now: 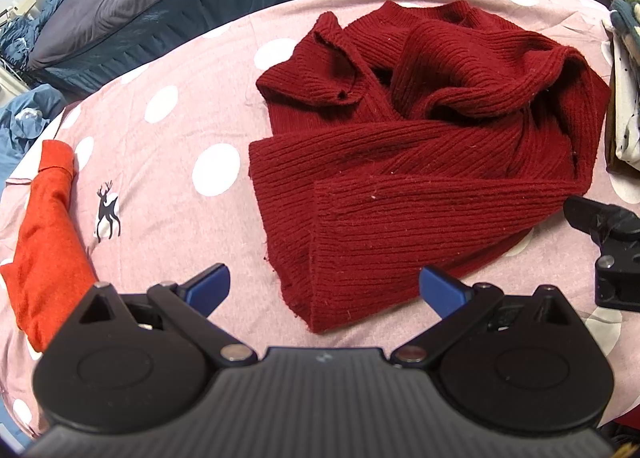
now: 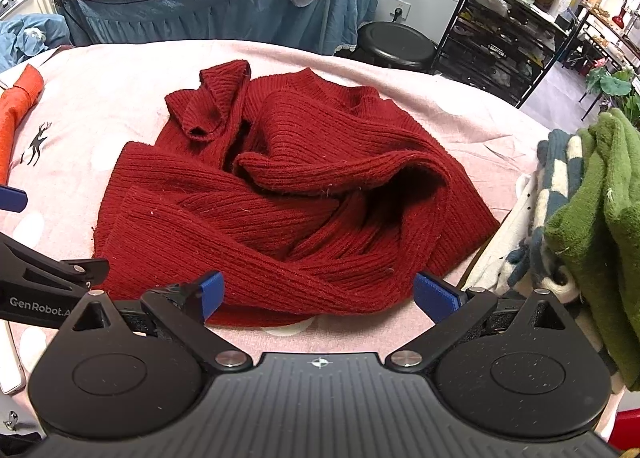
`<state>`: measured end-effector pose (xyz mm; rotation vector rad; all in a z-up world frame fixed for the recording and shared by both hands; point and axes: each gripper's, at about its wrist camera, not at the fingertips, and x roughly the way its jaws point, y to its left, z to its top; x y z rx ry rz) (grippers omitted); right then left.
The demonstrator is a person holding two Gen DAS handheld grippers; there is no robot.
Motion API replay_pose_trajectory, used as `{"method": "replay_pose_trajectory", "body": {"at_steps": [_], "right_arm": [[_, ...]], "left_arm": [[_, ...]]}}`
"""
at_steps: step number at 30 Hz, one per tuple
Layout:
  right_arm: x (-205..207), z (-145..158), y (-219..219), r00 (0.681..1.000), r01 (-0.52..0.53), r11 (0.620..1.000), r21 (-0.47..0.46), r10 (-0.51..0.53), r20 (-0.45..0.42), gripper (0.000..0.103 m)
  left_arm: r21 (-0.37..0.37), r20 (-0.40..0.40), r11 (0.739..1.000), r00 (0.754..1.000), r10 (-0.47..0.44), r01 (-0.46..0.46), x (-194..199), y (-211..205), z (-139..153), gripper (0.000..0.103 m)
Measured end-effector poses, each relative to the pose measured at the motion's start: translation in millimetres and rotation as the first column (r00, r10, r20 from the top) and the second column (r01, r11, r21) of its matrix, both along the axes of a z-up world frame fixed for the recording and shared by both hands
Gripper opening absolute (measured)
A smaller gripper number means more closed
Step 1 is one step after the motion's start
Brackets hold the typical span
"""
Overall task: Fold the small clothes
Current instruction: 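Move both grippers toward the crumpled dark red sweater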
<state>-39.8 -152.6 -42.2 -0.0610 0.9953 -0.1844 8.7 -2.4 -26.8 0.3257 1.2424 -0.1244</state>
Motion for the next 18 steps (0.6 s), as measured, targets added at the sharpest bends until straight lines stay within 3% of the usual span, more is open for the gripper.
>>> {"method": "replay_pose_trajectory", "body": {"at_steps": [18], "right_arm": [[14,-7,-4,1.0,0.0,1.0,0.014,0.0,-0.016,0.103]], "left_arm": [[-0.017,-0.012,1.0,1.0,-0.001,0.0,24,4,-16,0.103]]}}
